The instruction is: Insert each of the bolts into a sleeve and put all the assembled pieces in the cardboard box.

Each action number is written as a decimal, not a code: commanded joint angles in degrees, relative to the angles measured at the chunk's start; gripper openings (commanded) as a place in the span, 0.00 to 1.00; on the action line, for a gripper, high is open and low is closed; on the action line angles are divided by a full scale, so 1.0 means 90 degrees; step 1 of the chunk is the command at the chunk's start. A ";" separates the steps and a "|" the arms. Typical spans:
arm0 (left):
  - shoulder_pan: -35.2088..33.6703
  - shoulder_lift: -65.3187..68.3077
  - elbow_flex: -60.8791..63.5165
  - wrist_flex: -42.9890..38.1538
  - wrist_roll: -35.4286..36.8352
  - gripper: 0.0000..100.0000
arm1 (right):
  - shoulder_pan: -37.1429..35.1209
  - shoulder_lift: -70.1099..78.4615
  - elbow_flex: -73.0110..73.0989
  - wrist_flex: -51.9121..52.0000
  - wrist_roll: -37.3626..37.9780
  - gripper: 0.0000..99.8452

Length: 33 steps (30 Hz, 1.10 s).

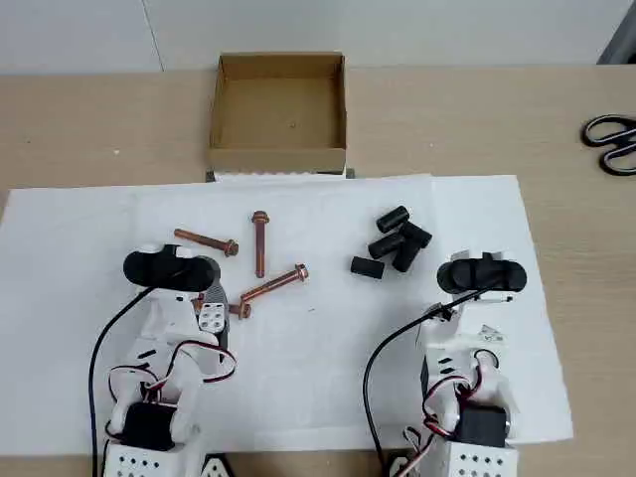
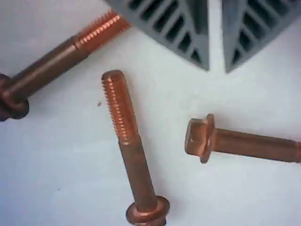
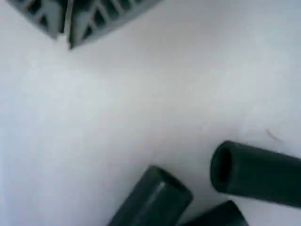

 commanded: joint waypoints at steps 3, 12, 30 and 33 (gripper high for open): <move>0.0049 -0.0059 -0.0024 0.0020 0.0000 0.01 | 0.0073 -0.0044 -0.0049 -0.0034 0.0088 0.00; 0.0049 -0.0059 -0.0024 0.0020 0.0000 0.01 | -0.0103 -0.0034 -0.0791 0.0112 0.0107 0.00; 0.0694 -0.0049 -0.0063 0.0059 -0.0010 0.01 | 0.0767 0.3502 -0.4796 0.1587 0.0449 0.00; 0.0557 -0.0039 -0.0591 0.0313 0.0010 0.01 | 0.0786 0.4821 -0.6203 0.2203 -0.0137 0.00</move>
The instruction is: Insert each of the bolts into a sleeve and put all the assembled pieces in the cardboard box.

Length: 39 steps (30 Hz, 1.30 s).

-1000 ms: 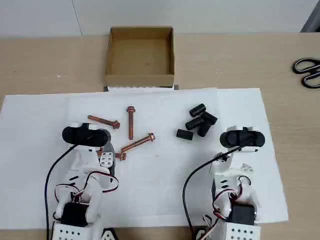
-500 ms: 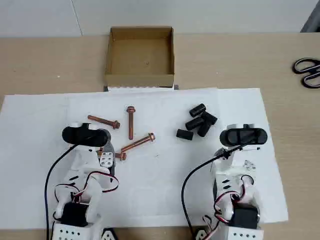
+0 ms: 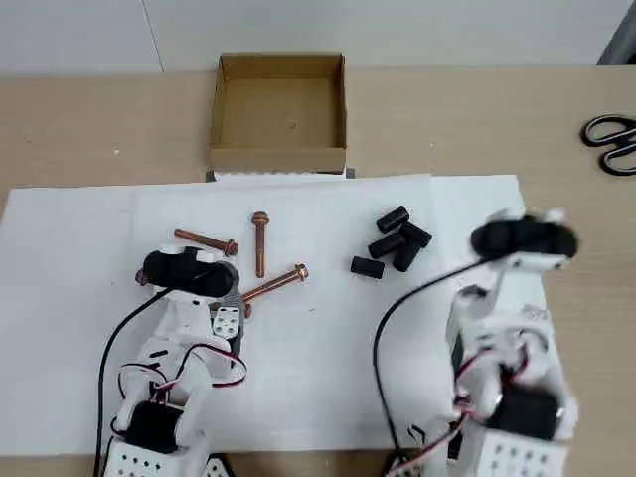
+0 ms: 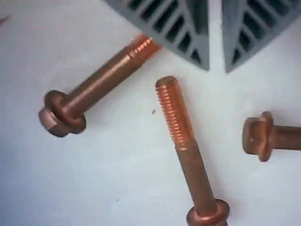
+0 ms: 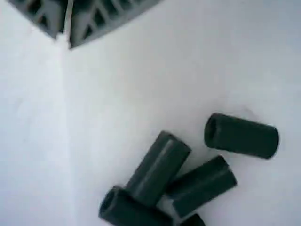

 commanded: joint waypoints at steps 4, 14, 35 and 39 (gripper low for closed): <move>-0.0264 0.0000 -0.1871 0.0977 0.0000 0.01 | 0.0093 0.2799 -0.3380 0.1529 -0.0625 0.00; -0.0361 0.3810 -0.4723 0.1963 0.0039 0.01 | 0.0005 0.5270 -0.5451 0.2505 0.0020 0.01; -0.1719 0.9748 -0.8132 0.2676 -0.0606 0.01 | -0.1519 0.6774 -0.5480 0.2281 0.2383 0.09; -0.1631 1.0071 -0.8083 0.2491 -0.1016 0.01 | -0.1519 0.7009 -0.5480 0.2066 0.2960 0.14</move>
